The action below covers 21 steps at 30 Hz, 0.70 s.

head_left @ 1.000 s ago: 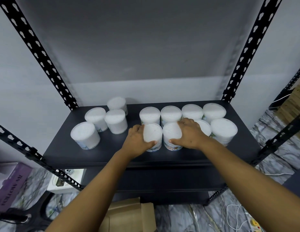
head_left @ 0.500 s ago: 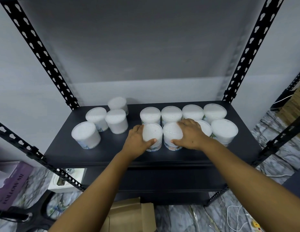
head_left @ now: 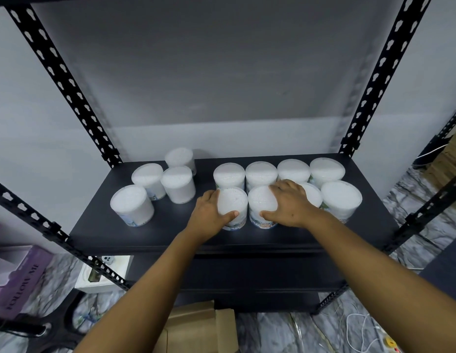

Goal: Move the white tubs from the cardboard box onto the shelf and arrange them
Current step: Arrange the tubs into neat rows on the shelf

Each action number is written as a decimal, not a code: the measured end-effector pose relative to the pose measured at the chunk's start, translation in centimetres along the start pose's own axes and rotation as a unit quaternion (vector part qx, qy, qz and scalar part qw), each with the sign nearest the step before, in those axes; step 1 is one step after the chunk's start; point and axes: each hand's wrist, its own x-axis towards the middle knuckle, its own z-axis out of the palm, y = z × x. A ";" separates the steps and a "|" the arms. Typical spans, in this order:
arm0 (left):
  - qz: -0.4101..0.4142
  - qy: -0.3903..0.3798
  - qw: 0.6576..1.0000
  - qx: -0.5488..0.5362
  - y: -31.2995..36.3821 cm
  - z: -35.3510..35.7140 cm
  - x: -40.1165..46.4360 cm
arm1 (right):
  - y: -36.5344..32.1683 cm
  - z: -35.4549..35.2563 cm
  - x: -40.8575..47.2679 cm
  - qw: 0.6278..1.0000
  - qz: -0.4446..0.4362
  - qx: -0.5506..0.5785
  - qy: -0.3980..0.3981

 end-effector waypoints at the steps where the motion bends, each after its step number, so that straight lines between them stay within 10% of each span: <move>1: 0.000 -0.002 1.000 0.002 0.0 0.0 0.0 | 0.0 0.1 -0.1 1.000 0.001 0.002 0.003; 21: -0.001 -0.048 0.999 -0.020 -1.4 -0.5 0.7 | -0.1 0.0 -0.2 1.000 0.015 0.015 0.007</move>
